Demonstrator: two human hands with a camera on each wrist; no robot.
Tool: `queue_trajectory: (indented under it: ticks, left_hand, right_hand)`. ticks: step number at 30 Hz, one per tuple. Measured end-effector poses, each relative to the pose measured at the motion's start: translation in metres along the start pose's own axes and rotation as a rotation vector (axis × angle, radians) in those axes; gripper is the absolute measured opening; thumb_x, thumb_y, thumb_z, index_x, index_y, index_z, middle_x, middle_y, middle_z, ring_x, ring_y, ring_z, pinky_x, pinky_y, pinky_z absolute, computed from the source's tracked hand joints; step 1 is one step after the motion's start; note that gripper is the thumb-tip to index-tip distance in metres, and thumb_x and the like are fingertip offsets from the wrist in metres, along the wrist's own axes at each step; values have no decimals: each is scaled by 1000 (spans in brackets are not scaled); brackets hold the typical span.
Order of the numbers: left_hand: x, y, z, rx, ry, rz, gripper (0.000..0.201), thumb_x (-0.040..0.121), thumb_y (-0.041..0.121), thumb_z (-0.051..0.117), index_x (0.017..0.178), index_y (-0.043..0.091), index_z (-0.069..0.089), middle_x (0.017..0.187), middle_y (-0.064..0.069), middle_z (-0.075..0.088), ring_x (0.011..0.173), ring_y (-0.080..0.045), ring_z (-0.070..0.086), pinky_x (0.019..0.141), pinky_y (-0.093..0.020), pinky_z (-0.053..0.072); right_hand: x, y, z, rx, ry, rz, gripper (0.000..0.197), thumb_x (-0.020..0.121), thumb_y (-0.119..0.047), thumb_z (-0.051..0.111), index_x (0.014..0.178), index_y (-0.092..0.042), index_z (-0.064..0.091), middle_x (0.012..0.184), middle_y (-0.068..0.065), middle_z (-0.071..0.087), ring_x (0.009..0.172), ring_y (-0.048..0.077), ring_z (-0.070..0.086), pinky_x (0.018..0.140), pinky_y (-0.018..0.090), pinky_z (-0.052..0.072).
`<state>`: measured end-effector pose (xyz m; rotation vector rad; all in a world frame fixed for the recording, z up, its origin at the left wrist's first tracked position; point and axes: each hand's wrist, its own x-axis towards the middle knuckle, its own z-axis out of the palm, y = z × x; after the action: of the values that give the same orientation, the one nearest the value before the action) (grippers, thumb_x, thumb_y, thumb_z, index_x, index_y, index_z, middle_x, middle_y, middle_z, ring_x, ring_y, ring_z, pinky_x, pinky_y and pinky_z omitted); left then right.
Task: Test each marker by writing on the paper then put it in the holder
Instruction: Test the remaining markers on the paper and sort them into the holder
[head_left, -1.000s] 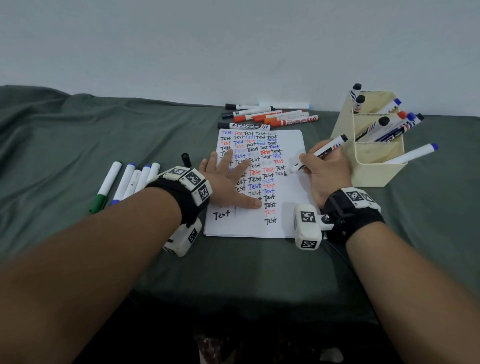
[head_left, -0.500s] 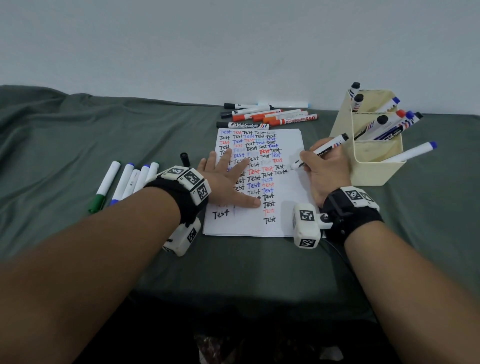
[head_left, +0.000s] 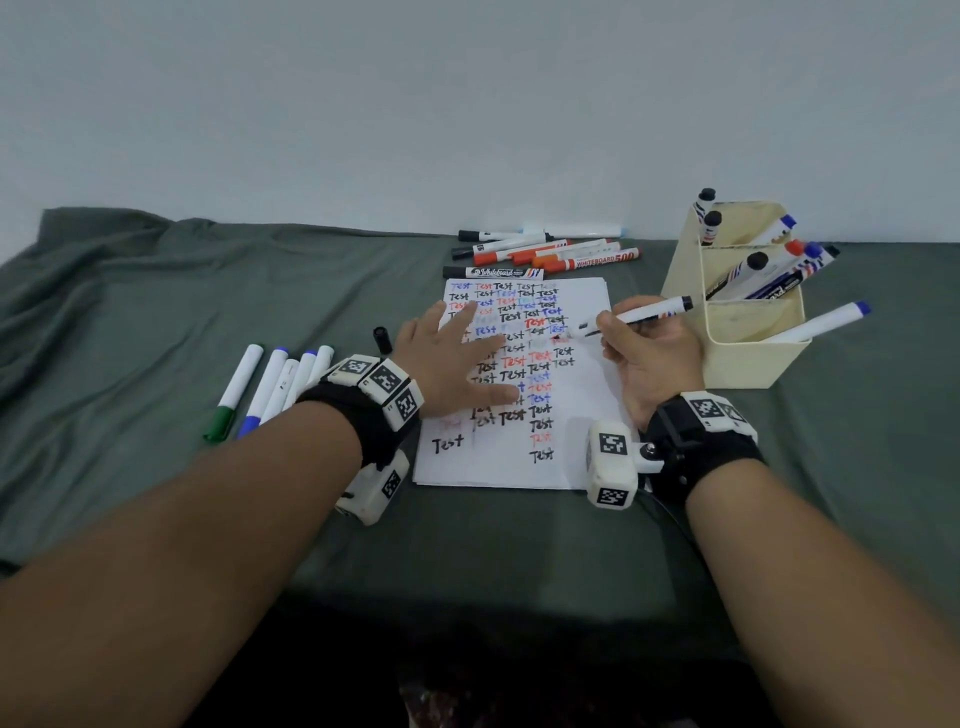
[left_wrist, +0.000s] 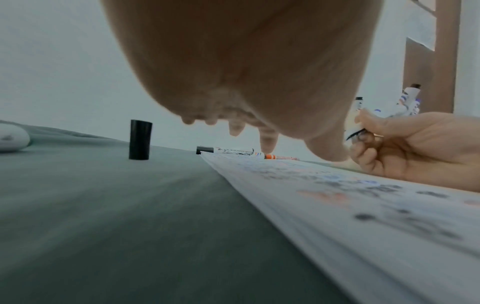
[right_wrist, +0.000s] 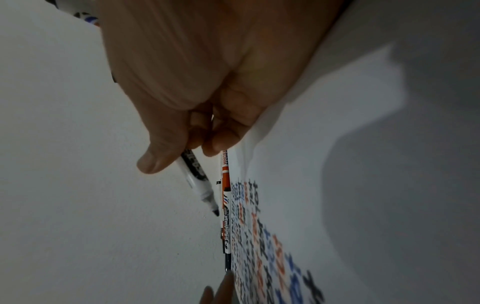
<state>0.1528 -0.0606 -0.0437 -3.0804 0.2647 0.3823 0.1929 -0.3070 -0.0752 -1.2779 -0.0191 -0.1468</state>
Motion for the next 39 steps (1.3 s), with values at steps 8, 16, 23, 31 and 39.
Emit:
queue_trajectory:
  ticks: [8,16,23,31,39]
  left_hand:
    - [-11,-37,-8,-7,262,-334,50,92,54,56,140,40,49,153,-6,37,138,-35,33,111,-50,30]
    - [-2,-47,-10,-151,299,-379,19,97,17,54,106,15,71,103,-8,71,92,-29,64,79,-37,53]
    - [10,-14,-16,-184,363,-136,13,106,27,44,110,19,54,80,4,59,73,-19,59,53,-31,38]
    - [6,3,-11,-322,403,-20,9,107,26,42,106,19,48,64,4,53,52,-13,48,45,-27,27]
    - [3,14,-12,-386,308,98,8,106,29,43,104,22,47,83,2,67,55,-8,50,48,-25,33]
  right_hand:
    - [-4,-7,2,137,39,71,11,90,1,71,95,-7,76,81,15,73,74,23,69,62,26,53]
    - [-4,-8,2,83,19,67,16,87,4,74,93,-8,64,84,25,74,63,29,67,58,30,52]
    - [-3,-5,0,16,-31,90,20,77,-1,85,90,-10,73,85,24,76,65,27,69,60,28,53]
    - [-4,-4,-1,-7,-86,92,19,68,-9,92,80,-19,80,82,20,76,64,24,70,57,25,53]
    - [-4,-2,0,-80,-188,77,40,46,-33,101,79,-21,82,78,8,77,67,18,69,63,24,54]
